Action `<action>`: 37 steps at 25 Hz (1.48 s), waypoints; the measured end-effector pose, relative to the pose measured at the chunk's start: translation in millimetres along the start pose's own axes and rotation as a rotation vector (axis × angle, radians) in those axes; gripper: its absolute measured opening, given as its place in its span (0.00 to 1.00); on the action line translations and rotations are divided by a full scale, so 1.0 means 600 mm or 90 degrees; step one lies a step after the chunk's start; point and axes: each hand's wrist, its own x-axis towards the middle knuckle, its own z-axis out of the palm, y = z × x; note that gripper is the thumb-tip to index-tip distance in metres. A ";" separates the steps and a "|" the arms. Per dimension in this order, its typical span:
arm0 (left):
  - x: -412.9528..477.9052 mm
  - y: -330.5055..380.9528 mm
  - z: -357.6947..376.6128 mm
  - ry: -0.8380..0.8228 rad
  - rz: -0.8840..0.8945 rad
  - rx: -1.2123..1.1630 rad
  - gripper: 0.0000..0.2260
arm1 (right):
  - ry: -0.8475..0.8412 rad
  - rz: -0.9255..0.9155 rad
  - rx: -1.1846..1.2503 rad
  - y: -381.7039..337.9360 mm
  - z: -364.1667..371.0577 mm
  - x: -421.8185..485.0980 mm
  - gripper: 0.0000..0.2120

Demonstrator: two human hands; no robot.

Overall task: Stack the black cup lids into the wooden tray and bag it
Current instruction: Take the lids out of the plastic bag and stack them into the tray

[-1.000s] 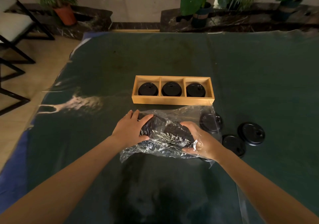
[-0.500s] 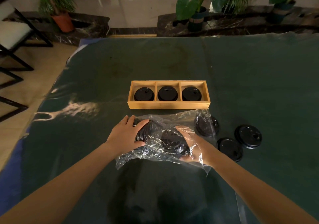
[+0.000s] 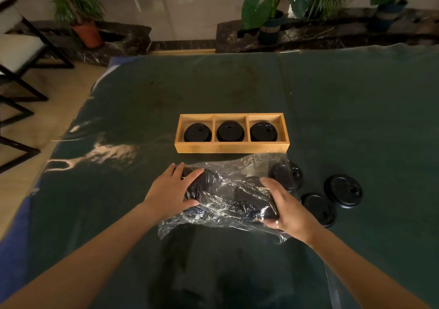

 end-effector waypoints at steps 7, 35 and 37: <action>-0.001 0.002 -0.002 -0.005 -0.003 -0.024 0.37 | 0.223 0.108 0.036 -0.013 -0.156 -0.028 0.52; -0.004 0.009 -0.012 0.020 0.015 -0.035 0.36 | 0.052 0.027 -0.280 -0.113 0.042 0.419 0.46; -0.004 0.007 -0.008 0.027 0.017 -0.035 0.37 | 0.039 0.039 -0.283 -0.115 0.040 0.418 0.47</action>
